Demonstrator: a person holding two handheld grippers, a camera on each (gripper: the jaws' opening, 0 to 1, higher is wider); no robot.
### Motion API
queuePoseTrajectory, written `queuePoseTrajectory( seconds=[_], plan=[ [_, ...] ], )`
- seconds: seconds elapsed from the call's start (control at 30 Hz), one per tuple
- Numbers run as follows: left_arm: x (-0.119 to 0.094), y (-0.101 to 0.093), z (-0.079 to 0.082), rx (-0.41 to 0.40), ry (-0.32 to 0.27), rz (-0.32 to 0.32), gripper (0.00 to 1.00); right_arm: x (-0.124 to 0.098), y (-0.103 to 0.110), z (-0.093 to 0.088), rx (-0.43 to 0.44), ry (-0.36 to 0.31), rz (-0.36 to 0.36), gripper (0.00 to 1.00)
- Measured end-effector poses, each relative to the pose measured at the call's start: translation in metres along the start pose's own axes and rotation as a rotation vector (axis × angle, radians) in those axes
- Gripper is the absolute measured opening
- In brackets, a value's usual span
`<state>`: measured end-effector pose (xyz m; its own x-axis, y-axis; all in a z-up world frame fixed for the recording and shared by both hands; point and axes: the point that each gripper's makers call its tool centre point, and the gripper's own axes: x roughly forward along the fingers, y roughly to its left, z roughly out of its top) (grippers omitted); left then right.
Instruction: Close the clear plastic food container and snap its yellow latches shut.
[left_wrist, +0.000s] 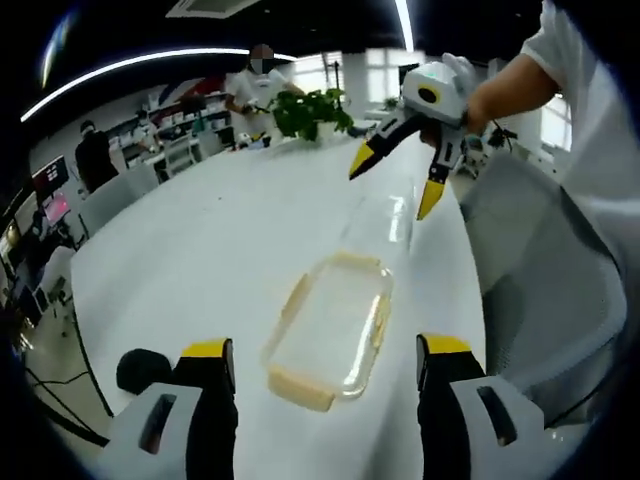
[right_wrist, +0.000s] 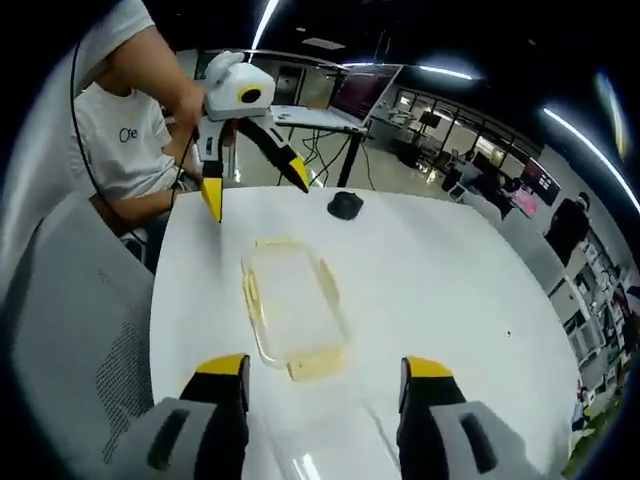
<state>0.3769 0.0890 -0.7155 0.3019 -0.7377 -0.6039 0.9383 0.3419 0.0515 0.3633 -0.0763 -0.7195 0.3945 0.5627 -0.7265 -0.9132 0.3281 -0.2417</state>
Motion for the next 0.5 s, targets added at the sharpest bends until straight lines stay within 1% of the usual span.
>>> queuePoseTrajectory(
  seconds=[0.1,0.17,0.2,0.23,0.3,0.37,0.43,0.5],
  plan=[
    [0.003,0.000,-0.004,0.034,0.019,-0.024,0.71,0.005,-0.001,-0.003,-0.002,0.011,0.005,0.55],
    [0.004,0.002,-0.009,0.062,0.034,-0.035,0.71,0.008,-0.001,-0.003,-0.020,0.014,0.014,0.55],
    [0.005,0.003,-0.010,0.065,0.040,-0.041,0.70,0.011,-0.002,-0.004,-0.054,0.031,0.019,0.55],
    [0.006,0.004,-0.012,0.073,0.044,-0.045,0.70,0.011,-0.002,-0.004,-0.058,0.033,0.022,0.54],
    [0.008,0.007,-0.018,0.118,0.084,-0.055,0.68,0.015,-0.003,-0.003,-0.059,0.036,0.026,0.55],
    [0.010,0.010,-0.019,0.112,0.084,-0.059,0.67,0.018,-0.005,-0.005,-0.058,0.054,0.030,0.57],
    [0.012,0.012,-0.023,0.117,0.091,-0.070,0.67,0.020,-0.004,-0.009,-0.095,0.075,0.051,0.53],
    [0.013,0.012,-0.026,0.140,0.101,-0.085,0.65,0.022,-0.002,-0.010,-0.094,0.089,0.072,0.50]
  ],
)
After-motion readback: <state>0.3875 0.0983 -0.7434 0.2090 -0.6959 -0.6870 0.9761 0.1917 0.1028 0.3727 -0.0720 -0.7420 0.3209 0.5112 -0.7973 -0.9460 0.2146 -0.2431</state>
